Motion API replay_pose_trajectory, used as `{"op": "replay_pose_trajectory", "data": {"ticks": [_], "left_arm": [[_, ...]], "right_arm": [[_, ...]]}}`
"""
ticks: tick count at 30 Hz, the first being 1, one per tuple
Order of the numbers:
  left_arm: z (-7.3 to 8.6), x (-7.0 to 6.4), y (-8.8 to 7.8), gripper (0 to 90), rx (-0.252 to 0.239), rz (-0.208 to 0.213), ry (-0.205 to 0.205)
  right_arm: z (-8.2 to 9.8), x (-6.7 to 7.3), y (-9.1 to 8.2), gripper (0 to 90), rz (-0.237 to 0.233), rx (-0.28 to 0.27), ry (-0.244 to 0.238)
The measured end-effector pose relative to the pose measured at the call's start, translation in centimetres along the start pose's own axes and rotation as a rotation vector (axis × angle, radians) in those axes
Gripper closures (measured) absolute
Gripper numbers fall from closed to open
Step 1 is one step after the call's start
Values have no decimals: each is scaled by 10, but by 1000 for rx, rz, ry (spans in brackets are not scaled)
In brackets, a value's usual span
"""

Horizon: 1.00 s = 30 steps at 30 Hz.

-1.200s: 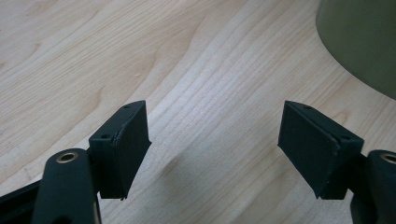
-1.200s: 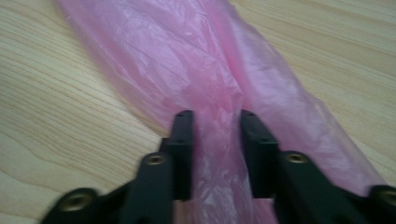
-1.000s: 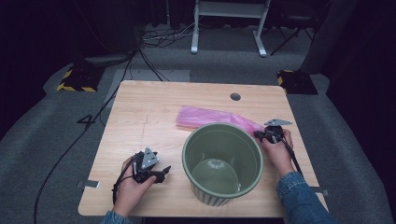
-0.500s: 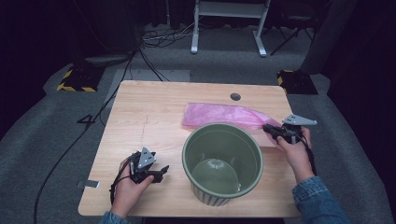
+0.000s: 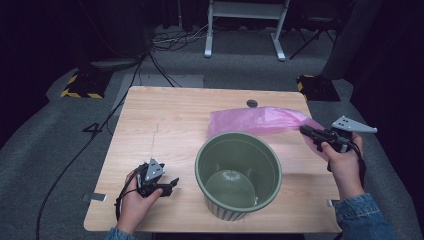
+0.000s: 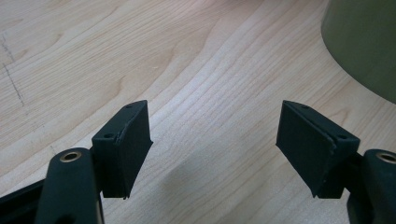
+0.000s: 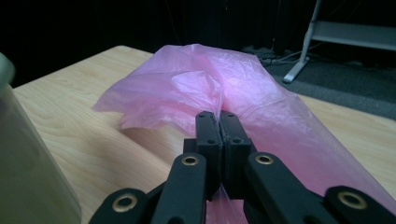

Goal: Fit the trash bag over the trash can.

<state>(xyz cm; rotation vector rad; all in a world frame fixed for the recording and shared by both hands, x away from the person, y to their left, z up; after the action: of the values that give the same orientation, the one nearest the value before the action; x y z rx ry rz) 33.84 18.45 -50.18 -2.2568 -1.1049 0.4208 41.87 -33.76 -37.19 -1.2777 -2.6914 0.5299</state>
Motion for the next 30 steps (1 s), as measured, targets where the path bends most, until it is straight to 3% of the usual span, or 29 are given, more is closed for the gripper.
{"op": "replay_pose_trajectory", "data": {"ticks": [5, 11, 18, 24, 30], "left_arm": [[0, 0, 0, 260, 0, -2, -2], [1, -1, 0, 260, 7, -4, 2], [1, 0, 1, 260, 9, -8, 4], [2, 0, 1, 260, 15, -10, 4], [4, 1, 2, 261, 14, -9, 0]], "right_arm": [[-15, 1, -20, 887, 8, -35, -14], [-34, 2, -44, 887, -17, -90, 11], [-46, 6, -56, 888, -37, -116, 0], [-61, 8, -64, 888, -94, -154, 20], [-74, 12, -73, 889, -114, -163, 11]]}}
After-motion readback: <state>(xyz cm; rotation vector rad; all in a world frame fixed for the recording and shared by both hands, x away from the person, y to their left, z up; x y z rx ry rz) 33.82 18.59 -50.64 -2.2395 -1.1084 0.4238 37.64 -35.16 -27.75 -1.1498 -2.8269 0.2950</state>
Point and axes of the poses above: each handheld gripper's, and its own axes: y roughly forward along the jaws, z roughly out of its underside, x roughly to its left, the point moved 2 cm from there along y, roughly forward along the jaws, and after that the axes turned 6 degrees about -y, right-handed, at the moved point
